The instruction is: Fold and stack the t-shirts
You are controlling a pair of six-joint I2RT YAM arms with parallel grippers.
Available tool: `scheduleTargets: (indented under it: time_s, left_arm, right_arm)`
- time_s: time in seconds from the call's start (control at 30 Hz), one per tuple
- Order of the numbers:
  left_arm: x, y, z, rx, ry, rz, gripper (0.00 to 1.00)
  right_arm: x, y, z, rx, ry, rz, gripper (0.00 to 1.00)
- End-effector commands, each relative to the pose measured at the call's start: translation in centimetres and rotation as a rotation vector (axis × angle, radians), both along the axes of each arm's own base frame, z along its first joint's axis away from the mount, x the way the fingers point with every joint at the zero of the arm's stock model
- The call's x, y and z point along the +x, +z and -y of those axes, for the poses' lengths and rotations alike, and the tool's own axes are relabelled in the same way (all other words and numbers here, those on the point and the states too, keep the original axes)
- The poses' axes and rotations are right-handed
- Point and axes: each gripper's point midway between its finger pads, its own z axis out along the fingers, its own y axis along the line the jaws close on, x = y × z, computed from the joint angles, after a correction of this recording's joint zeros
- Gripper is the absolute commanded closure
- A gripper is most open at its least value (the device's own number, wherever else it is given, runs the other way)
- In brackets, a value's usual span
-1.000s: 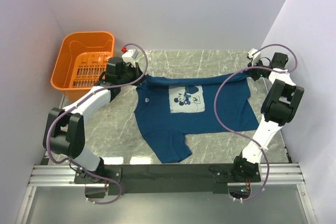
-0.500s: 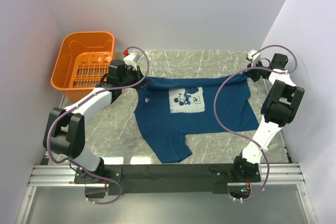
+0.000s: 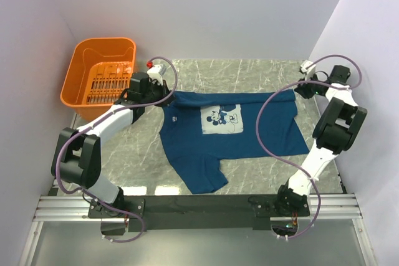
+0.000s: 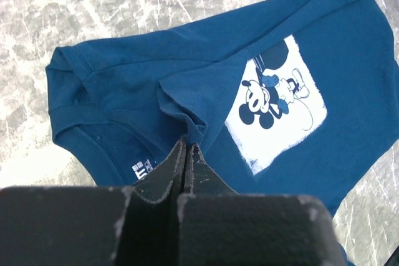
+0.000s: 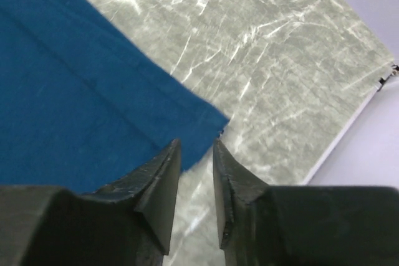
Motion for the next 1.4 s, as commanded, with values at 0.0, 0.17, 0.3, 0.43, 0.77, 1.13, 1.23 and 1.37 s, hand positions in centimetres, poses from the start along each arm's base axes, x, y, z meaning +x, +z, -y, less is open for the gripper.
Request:
scheduleTargets:
  time_s: [0.0,0.17,0.3,0.43,0.77,1.13,1.23,1.37]
  left_arm:
    - [-0.2,1.0,0.0,-0.001,-0.003,0.034,0.99]
    - [-0.4,0.7,0.0,-0.003,-0.005,0.03,0.99]
    - [-0.5,0.8,0.0,-0.006,-0.006,0.031,0.99]
    - [-0.5,0.6,0.0,-0.005,-0.007,0.028,0.99]
    - [-0.2,0.8,0.3,-0.013,-0.018,0.035,0.99]
    - [0.2,0.3,0.8,-0.02,-0.034,0.026,0.99]
    - [0.4,0.4,0.9,-0.019,-0.036,0.025,0.99]
    - [0.6,0.4,0.9,-0.019,-0.036,0.025,0.99]
  right_arm:
    - [-2.0,3.5,-0.1,0.024,0.064,0.062,0.65]
    - [-3.0,3.3,0.1,0.056,0.039,-0.016,0.65]
    - [-1.4,3.0,0.4,0.076,-0.117,-0.127,0.64]
    - [0.2,1.7,1.0,0.07,-0.281,-0.234,0.62]
    - [3.0,-1.7,1.0,0.033,-0.446,-0.423,0.58]
    - [4.3,-3.7,1.5,-0.023,-0.51,-0.465,0.57]
    - [4.6,-4.2,1.4,-0.016,-0.511,-0.478,0.57]
    - [4.1,-5.2,0.9,-0.004,-0.485,-0.509,0.58]
